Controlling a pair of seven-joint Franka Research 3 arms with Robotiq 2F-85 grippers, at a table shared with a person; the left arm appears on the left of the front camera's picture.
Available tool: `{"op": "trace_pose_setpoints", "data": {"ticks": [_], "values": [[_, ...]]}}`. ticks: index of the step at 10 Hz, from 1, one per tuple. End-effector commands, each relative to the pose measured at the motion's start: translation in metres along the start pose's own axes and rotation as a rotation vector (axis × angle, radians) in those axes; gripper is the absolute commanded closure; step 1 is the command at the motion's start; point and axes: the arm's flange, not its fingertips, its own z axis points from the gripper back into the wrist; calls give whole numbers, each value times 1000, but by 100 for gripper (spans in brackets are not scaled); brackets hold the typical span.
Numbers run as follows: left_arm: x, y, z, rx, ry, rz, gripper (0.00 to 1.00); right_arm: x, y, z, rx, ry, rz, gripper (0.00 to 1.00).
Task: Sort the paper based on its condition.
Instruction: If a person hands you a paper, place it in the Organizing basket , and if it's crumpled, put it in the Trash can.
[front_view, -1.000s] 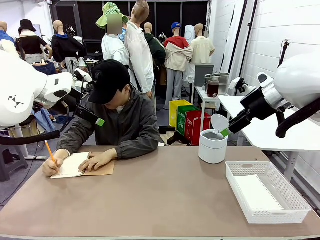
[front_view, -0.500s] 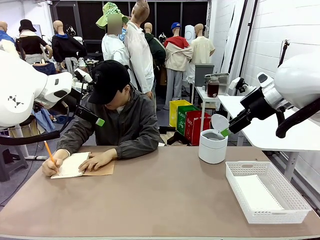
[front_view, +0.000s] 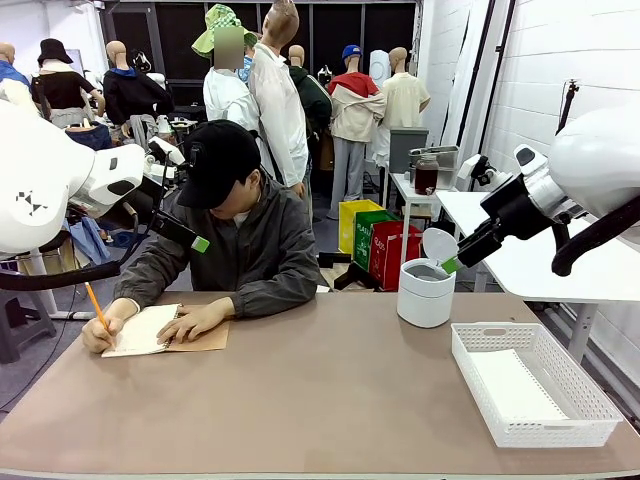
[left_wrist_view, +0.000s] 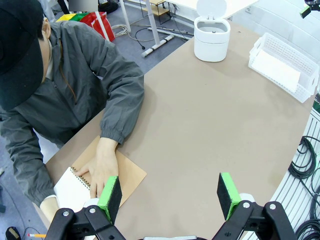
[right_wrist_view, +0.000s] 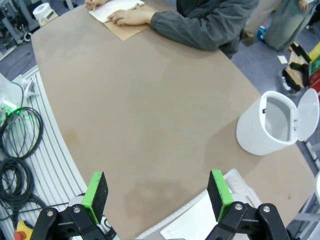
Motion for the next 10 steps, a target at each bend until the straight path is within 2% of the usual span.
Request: {"op": "trace_pose_setpoints", "data": {"ticks": [1,10], "values": [[0,1,1,-7,4,4,0,1,0,0,4,3,5,0],[0,1,1,-7,4,4,0,1,0,0,4,3,5,0]]}}
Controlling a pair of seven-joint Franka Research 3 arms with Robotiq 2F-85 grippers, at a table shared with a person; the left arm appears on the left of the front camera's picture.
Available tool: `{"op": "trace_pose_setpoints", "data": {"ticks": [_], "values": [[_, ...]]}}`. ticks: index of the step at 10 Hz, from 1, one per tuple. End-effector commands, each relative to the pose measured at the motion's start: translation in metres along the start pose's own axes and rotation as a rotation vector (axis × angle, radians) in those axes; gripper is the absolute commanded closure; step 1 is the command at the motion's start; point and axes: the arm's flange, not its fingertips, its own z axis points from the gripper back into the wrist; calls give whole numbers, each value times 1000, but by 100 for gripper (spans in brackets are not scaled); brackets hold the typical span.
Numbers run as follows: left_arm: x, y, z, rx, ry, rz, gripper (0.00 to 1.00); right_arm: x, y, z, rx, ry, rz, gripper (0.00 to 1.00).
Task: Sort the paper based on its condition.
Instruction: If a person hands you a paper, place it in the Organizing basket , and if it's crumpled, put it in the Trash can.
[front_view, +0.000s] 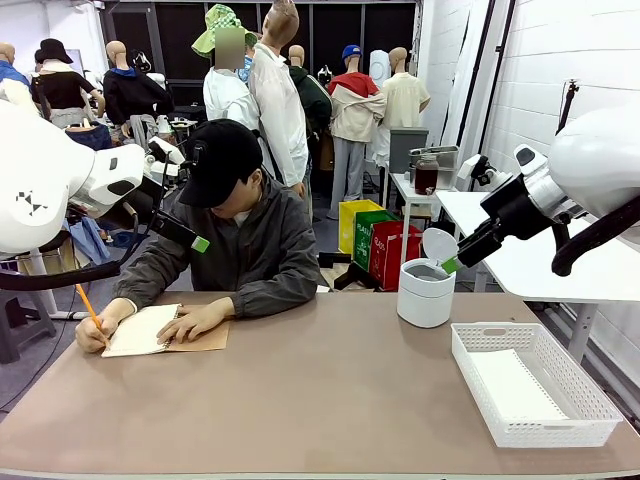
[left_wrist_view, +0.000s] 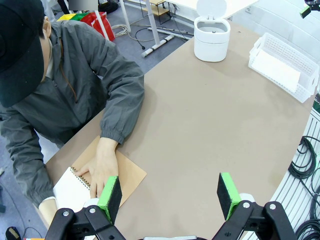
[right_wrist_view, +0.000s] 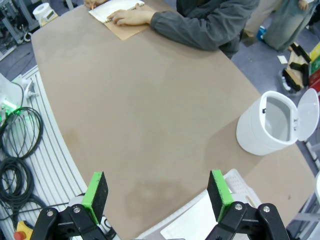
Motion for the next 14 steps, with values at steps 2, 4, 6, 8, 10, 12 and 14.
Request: {"op": "trace_pose_setpoints", "data": {"ticks": [2,4,6,8,10,12,14], "values": [[0,1,1,-7,4,4,0,1,0,0,4,3,5,0],[0,1,1,-7,4,4,0,1,0,0,4,3,5,0],[0,1,1,-7,4,4,0,1,0,0,4,3,5,0],[0,1,1,-7,4,4,0,1,0,0,4,3,5,0],[0,1,1,-7,4,4,0,1,0,0,4,3,5,0],[0,1,1,-7,4,4,0,1,0,0,4,3,5,0],[0,1,1,-7,4,4,0,1,0,0,4,3,5,0]]}}
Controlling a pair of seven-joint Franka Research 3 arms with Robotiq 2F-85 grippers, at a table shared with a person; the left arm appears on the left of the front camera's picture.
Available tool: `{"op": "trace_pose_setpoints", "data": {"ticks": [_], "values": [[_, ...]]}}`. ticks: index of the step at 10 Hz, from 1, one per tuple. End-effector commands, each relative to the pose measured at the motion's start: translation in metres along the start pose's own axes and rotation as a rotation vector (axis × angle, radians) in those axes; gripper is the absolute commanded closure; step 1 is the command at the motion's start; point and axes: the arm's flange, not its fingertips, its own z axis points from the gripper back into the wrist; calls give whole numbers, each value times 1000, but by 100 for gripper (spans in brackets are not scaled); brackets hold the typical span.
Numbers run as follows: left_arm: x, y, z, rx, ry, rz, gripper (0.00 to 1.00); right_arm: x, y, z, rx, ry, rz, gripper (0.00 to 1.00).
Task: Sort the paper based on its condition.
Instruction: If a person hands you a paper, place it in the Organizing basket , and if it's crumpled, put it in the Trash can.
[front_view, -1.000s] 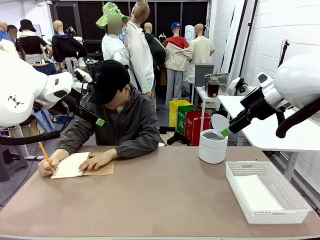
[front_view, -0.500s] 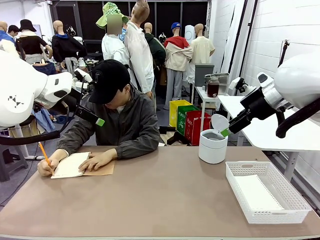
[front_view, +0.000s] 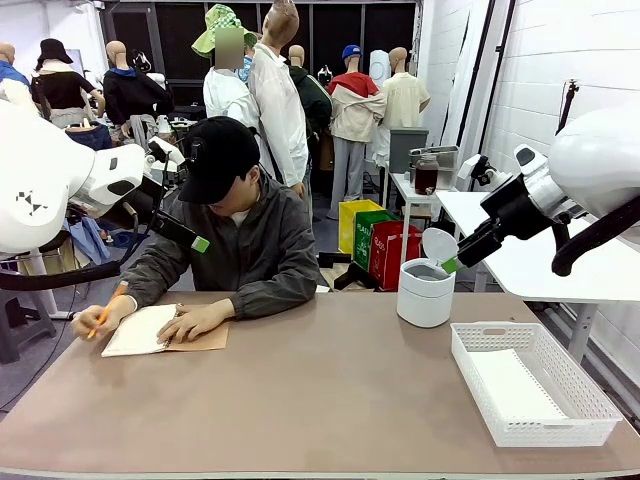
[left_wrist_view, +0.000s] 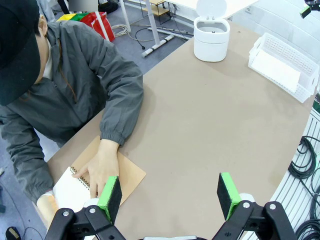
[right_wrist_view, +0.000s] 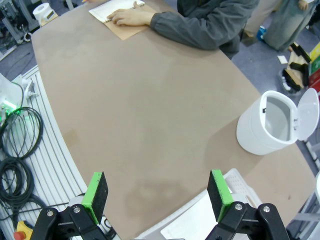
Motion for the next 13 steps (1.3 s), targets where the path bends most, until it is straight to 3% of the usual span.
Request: {"op": "trace_pose_setpoints", "data": {"ticks": [1,13], "values": [[0,1,1,-7,4,4,0,1,0,0,4,3,5,0],[0,1,1,-7,4,4,0,1,0,0,4,3,5,0]]}}
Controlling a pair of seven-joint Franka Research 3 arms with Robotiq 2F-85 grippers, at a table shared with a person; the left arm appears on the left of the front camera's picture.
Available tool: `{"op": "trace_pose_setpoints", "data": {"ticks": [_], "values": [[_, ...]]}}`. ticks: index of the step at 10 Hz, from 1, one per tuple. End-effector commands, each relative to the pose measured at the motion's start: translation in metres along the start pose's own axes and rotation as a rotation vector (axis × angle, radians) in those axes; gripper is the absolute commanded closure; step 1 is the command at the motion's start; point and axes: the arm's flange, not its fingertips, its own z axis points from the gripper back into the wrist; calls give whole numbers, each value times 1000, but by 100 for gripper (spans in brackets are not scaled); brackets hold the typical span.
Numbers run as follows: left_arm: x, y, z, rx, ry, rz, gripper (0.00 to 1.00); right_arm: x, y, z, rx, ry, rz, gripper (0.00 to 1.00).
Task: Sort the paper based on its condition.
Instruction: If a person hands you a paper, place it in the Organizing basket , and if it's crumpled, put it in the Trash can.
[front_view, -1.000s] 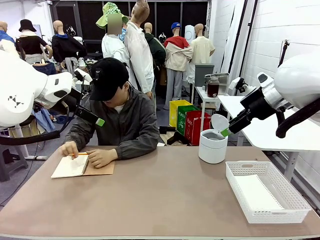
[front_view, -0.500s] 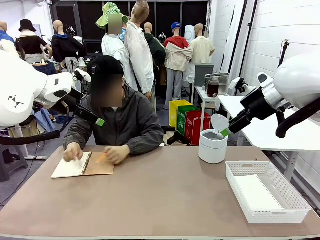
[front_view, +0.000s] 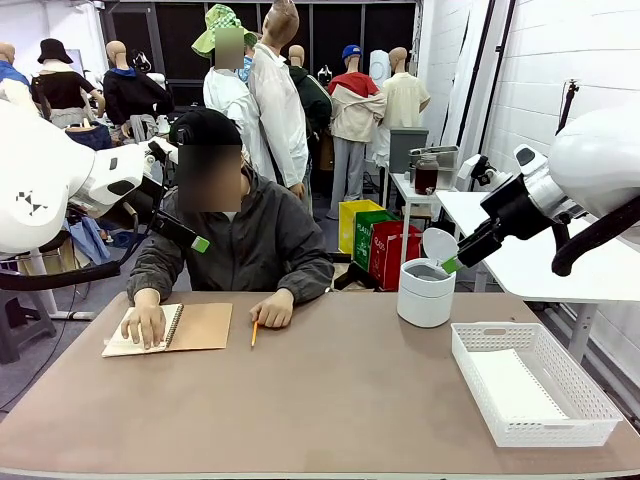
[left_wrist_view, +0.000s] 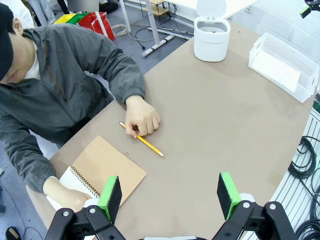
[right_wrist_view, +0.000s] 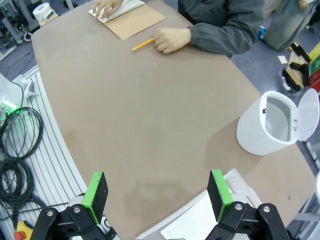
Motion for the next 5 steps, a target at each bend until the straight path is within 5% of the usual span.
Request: {"op": "trace_pose_setpoints", "data": {"ticks": [1,5], "values": [[0,1,1,-7,4,4,0,1,0,0,4,3,5,0],[0,1,1,-7,4,4,0,1,0,0,4,3,5,0]]}}
